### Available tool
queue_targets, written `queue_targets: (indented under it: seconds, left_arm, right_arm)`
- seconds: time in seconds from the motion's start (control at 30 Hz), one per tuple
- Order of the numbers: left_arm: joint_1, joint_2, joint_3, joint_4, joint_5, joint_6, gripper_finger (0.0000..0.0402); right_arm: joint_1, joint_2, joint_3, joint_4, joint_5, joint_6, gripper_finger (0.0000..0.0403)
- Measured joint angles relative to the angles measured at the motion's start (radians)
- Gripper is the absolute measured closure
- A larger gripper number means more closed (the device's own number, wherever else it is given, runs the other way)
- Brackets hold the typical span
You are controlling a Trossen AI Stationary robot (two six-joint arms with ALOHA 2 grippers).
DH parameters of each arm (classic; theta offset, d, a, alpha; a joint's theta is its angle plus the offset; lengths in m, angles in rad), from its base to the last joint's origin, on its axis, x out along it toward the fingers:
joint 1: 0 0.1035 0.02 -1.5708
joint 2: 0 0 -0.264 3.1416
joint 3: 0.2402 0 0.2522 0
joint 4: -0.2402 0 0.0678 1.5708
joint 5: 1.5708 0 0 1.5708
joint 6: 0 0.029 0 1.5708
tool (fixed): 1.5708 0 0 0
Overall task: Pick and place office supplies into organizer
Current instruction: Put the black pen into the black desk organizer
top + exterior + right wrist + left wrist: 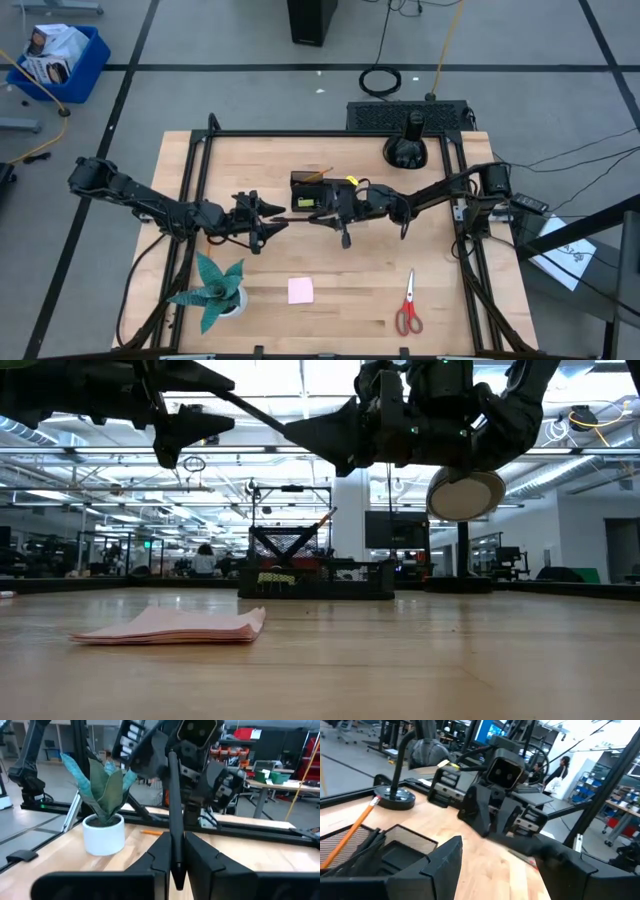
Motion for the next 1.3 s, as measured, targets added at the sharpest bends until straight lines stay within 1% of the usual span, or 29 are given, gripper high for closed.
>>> queue_targets:
  seconds: [0.17, 0.37, 0.43, 0.53, 0.77, 0.9, 1.03, 1.1, 1.17, 1.3]
  left_arm:
    - [0.0, 0.0, 0.0, -0.007, -0.024, -0.009, 0.0158]
    - [0.0, 0.0, 0.0, -0.008, -0.053, -0.009, 0.0159]
    - [0.0, 0.0, 0.0, -0.009, -0.054, -0.011, 0.0164]
    - [0.0, 0.0, 0.0, -0.008, -0.054, -0.007, 0.0192]
    - [0.0, 0.0, 0.0, -0.007, -0.049, 0.0, 0.0282]
    - [-0.001, 0.0, 0.0, -0.007, -0.046, 0.0, 0.0318]
    - [0.0, 0.0, 0.0, -0.008, -0.05, 0.0, 0.0349]
    - [0.0, 0.0, 0.0, -0.008, -0.052, 0.007, 0.0359]
    - [0.0, 0.0, 0.0, -0.008, -0.053, 0.011, 0.0361]
    - [0.0, 0.0, 0.0, 0.002, -0.052, 0.015, 0.0344]
  right_arm:
    - [0.0, 0.0, 0.0, -0.003, 0.0, 0.0, 0.0376]
    - [0.0, 0.0, 0.0, -0.006, 0.001, 0.02, 0.037]
    - [0.0, 0.0, 0.0, -0.013, 0.001, 0.02, 0.0372]
    - [0.0, 0.0, 0.0, -0.017, 0.001, 0.019, 0.0375]
    - [0.0, 0.0, 0.0, -0.024, 0.008, 0.027, 0.0371]
    - [-0.001, 0.0, 0.0, -0.025, 0.01, 0.027, 0.0375]
    - [-0.001, 0.0, 0.0, -0.025, 0.01, 0.027, 0.0369]
    - [-0.001, 0.0, 0.0, -0.026, 0.021, 0.026, 0.0368]
    - [0.0, 0.0, 0.0, -0.026, 0.025, 0.024, 0.0369]
    - [0.0, 0.0, 0.0, -0.024, 0.025, 0.021, 0.037]
